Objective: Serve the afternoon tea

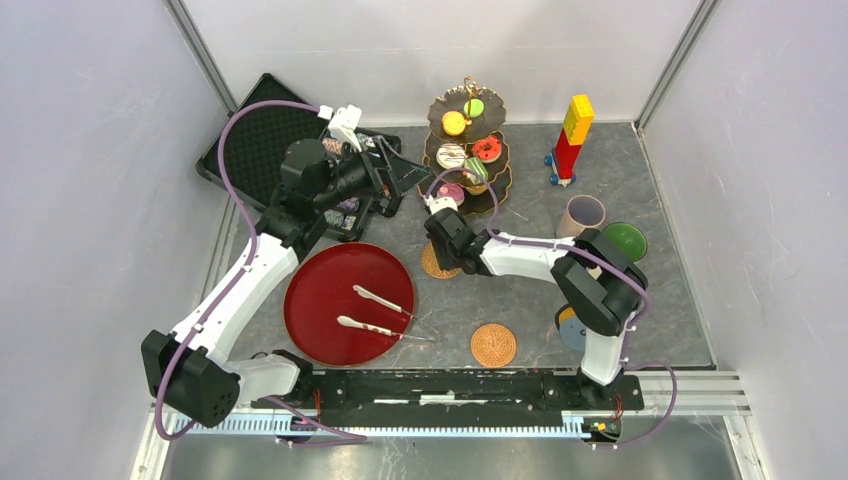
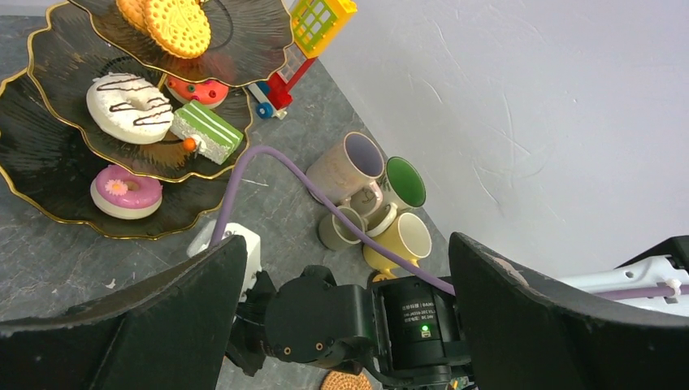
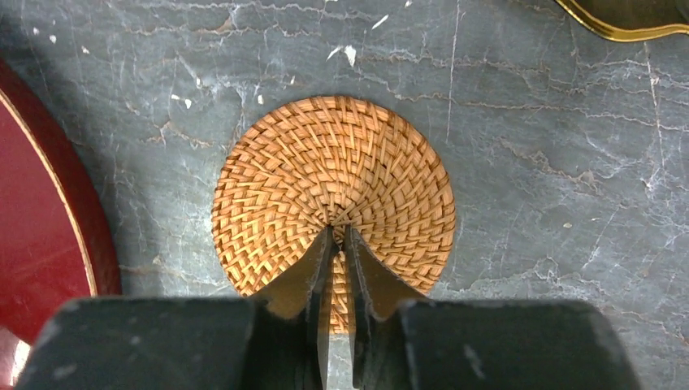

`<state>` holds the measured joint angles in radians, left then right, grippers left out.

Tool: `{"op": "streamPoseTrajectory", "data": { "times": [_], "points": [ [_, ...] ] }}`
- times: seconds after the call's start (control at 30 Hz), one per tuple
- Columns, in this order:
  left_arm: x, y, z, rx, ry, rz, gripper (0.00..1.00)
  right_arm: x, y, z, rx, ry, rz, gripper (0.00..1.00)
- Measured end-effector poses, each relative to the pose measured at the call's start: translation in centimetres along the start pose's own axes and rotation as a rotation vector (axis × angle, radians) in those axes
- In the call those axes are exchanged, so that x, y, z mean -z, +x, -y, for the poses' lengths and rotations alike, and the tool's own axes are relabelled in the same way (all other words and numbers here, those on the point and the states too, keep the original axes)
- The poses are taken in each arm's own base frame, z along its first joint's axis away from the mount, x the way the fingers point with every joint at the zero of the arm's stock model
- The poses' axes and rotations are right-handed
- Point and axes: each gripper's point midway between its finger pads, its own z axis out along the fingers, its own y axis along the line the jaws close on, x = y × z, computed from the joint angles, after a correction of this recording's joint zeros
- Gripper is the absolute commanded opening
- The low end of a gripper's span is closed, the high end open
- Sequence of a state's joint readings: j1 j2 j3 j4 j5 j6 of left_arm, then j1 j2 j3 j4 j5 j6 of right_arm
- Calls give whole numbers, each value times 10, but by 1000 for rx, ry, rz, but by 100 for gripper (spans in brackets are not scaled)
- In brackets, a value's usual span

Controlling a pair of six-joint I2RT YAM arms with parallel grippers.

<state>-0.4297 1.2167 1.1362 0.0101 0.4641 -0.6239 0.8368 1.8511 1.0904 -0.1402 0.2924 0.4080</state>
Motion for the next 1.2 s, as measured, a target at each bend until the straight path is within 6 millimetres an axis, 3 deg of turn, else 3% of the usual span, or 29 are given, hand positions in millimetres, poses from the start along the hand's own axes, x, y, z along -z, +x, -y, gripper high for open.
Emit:
{"op": "streamPoseTrajectory", "data": {
  "times": [0.27,0.43,0.57,0.7,0.8,0.9,1.07,1.2],
  "points": [
    [0,1,1,1,8,-6,100,-3,-4,3,10,0,-5,40],
    [0,1,1,0,8,-6,100,8,-4,8,60,4,-24,55],
    [0,1,1,0,8,-6,100,46,-26,15,90,-2,24,69],
    [0,1,1,0,8,-6,100,110,-73,29,86,2,191,74],
    [0,1,1,0,8,-6,100,160,-90,55,75,61,301,80],
    [0,1,1,1,8,-6,100,189,-81,87,74,164,333,85],
    [0,1,2,1,9,-6,100,208,-54,142,78,341,286,84],
    [0,1,2,1,9,-6,100,210,-50,190,-12,442,251,80]
  ]
}}
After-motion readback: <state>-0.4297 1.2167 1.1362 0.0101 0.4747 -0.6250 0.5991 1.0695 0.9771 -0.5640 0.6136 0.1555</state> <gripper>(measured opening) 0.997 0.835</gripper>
